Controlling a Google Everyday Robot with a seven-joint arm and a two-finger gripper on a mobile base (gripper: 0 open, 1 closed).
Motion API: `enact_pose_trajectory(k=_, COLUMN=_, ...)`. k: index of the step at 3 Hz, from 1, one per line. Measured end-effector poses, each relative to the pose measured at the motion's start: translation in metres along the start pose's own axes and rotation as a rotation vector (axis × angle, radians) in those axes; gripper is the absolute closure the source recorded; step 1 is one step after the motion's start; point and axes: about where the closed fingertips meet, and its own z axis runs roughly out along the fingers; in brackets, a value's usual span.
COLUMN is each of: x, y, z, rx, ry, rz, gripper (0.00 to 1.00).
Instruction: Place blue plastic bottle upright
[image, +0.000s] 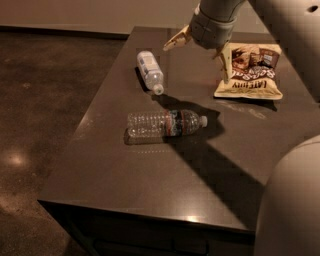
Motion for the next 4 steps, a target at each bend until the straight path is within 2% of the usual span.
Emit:
enact_pose_trajectory(k=1, x=0.001, y=-0.005, z=0.005, rx=-0.003, ry=-0.008, rz=-0.011, gripper=0.0)
enact_pose_trajectory(k=4, x=0.002, y=-0.049, z=0.046, rx=-0.019, ry=-0.03, rz=-0.195, gripper=0.0)
